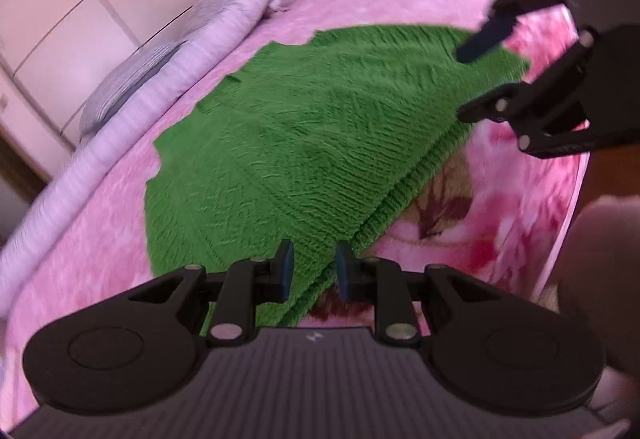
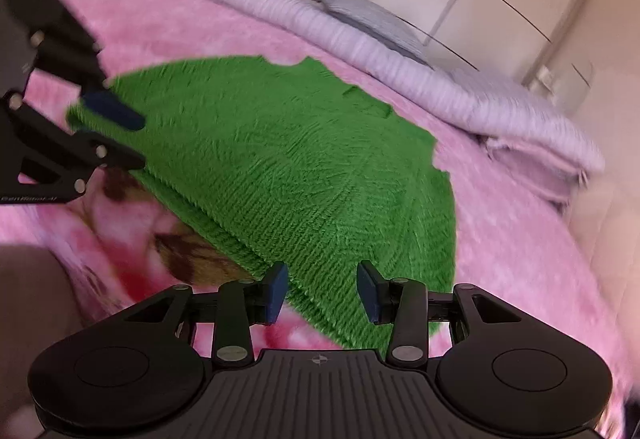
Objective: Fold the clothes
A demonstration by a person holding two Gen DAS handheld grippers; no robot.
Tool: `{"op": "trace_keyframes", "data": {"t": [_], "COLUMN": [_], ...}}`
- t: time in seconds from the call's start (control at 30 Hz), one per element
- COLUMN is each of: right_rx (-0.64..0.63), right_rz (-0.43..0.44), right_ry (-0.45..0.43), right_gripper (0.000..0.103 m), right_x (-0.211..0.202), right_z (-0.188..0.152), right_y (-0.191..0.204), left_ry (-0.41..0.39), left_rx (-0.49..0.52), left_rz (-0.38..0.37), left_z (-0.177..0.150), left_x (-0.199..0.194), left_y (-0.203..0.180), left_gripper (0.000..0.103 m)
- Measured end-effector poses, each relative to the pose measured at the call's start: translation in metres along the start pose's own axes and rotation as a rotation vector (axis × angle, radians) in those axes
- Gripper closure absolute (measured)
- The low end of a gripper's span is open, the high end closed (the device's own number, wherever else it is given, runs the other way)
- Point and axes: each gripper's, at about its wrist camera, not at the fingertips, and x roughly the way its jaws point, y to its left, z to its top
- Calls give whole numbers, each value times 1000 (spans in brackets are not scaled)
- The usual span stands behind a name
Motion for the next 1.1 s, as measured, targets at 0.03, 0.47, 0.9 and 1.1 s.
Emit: {"op": "trace_keyframes", "data": {"t": [0.03, 0.47, 0.9, 1.1], "right_rx": [-37, -315, -424, -424], "right_rz": [1, -122, -161, -164], "right_ry": [7, -49, -64, -81], "right_gripper": [61, 61, 61, 63], "right_x": [5, 36, 45, 50], "right_z": [-2, -31, -37, -37], "right_y": [3, 26, 33, 20], "left_ry": [-2, -54, -98, -74], "left_rx": [36, 487, 495, 492], "left_rz": [11, 141, 170, 222], "left_z": [-1, -15, -12, -25], "left_x": [3, 17, 34, 34], "left_y": [-5, -48, -44, -32], "left_gripper": [81, 81, 78, 78]}}
